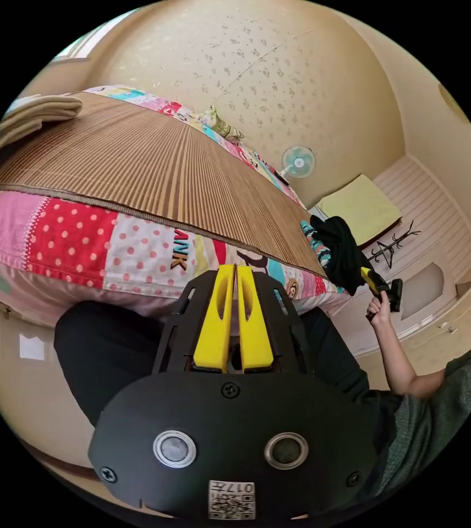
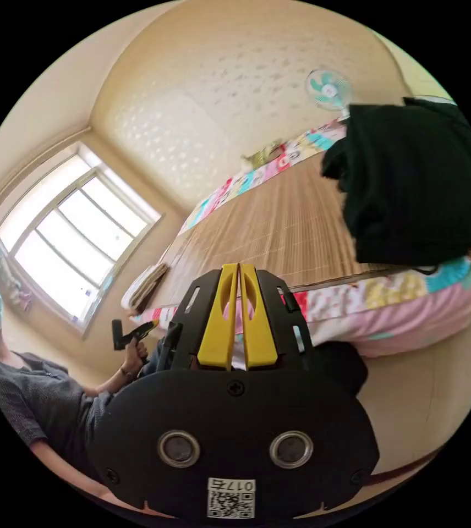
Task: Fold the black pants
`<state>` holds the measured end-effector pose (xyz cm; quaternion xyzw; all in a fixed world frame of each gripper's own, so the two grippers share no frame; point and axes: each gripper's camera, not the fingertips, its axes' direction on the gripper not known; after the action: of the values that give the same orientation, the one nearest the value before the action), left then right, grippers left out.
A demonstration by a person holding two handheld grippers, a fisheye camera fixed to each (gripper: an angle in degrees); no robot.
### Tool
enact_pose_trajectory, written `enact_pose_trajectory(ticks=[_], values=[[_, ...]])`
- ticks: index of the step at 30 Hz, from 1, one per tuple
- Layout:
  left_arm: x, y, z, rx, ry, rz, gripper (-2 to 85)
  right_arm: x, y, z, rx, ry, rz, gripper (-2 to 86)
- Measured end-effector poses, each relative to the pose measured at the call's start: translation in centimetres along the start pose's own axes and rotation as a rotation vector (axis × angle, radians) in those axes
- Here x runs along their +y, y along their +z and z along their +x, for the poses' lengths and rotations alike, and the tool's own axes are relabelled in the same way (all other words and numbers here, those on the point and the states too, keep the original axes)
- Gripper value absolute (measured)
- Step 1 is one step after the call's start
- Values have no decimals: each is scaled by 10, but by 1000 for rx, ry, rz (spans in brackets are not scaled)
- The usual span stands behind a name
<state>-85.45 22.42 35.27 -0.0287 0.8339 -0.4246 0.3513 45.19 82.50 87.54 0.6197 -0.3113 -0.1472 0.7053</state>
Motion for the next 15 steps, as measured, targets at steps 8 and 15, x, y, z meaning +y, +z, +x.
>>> enact_pose_trajectory(ticks=[8,15], values=[[43,15,55,-100,174,-144,-10,14,-116,20,308,210,254,10],[55,4,36,-100,45,-74,-10,-69,-79,-4,307,153,160,44]])
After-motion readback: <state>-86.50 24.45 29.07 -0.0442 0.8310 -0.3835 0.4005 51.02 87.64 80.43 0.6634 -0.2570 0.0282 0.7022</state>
